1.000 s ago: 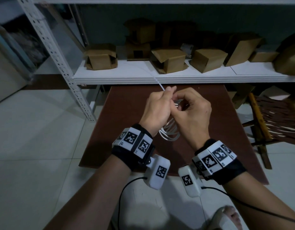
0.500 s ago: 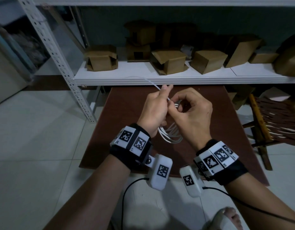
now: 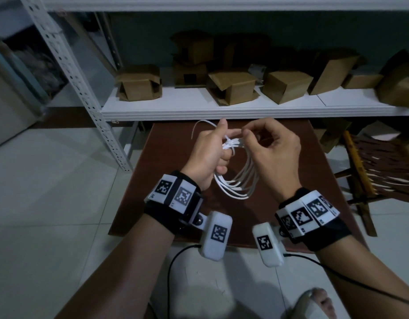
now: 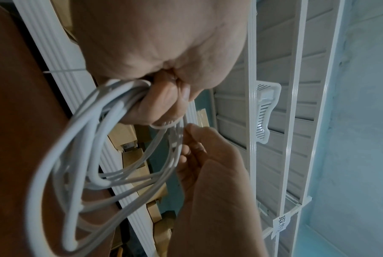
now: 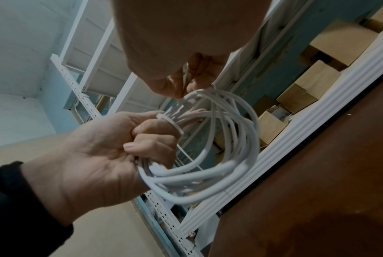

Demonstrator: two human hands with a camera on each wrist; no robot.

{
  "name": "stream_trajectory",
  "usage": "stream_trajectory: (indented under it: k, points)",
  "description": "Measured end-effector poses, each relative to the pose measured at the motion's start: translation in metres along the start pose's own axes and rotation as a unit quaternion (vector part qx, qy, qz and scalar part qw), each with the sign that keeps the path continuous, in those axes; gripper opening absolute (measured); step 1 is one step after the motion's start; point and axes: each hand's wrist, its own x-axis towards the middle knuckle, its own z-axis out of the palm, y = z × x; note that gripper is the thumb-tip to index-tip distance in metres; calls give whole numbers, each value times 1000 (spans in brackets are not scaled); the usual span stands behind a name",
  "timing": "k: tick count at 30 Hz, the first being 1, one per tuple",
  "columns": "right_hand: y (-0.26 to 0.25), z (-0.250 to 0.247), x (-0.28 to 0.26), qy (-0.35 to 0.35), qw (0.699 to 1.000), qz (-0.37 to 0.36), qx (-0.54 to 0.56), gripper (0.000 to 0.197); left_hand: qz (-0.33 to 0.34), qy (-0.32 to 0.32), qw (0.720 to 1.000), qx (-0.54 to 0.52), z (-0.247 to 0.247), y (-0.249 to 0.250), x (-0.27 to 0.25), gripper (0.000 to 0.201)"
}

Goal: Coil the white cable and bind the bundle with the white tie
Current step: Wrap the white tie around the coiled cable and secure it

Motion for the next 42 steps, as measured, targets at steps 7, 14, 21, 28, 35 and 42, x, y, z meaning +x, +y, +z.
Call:
stream_trajectory:
  k: [7,14,21,28,35,42]
  points:
    - [3,2,-1,-16,1000,-25,-8,2,11,-12,1000,-24,0,2,-1,41]
    - [2,5,-5,-53,992,-100,-63,9,41,-5,999,-16,4,-2,-2,41]
    - [10,9,-3,-32,994,-89,-47,10,45,-9,999,-22,9,-2,-5,28]
    - [9,10,-5,-37,994,-88,-51,6,47,-3,999,0,8,-7,0,42]
    - [6,10,-7,-8,993,-99,-63,10,63,30,997,38,11,-9,0,41]
    - [4,9,-7,-6,991,-120,-63,10,71,41,996,18,7,-8,-1,41]
